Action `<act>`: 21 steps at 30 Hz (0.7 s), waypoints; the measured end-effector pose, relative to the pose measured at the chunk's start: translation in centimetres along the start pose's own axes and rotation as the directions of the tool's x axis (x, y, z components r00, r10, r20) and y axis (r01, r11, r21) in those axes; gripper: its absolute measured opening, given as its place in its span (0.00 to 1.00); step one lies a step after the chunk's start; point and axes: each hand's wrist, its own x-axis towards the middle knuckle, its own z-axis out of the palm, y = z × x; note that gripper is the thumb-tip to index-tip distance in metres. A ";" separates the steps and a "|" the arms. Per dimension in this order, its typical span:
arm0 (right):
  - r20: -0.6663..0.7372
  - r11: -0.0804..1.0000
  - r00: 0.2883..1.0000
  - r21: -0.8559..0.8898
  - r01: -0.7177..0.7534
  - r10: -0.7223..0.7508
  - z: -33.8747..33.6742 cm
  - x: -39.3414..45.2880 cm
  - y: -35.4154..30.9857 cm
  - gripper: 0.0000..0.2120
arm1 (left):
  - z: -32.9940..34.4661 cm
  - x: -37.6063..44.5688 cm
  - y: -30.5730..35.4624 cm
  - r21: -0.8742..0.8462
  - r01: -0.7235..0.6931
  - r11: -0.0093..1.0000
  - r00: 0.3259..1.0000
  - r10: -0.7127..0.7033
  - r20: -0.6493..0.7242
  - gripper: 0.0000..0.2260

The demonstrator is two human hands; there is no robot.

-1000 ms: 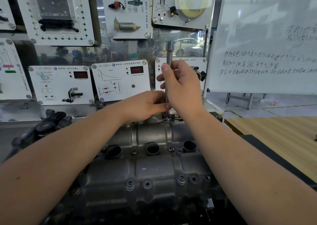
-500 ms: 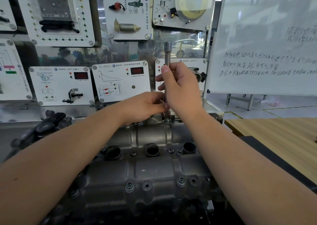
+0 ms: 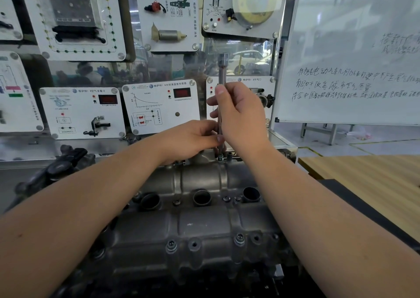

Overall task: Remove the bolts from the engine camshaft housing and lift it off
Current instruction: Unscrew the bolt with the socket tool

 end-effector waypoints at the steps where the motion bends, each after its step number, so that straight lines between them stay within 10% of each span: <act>1: 0.001 1.000 1.000 -0.003 -0.014 0.014 0.0 0.0 0.0 0.08 | 0.0 0.0 -0.1 -0.009 0.003 1.000 1.000 -0.003 0.008 0.11; 21: 0.027 0.997 0.999 0.070 -0.036 0.034 0.2 0.0 -0.1 0.04 | -0.1 0.4 -0.5 0.024 -0.037 0.999 0.999 0.036 0.035 0.10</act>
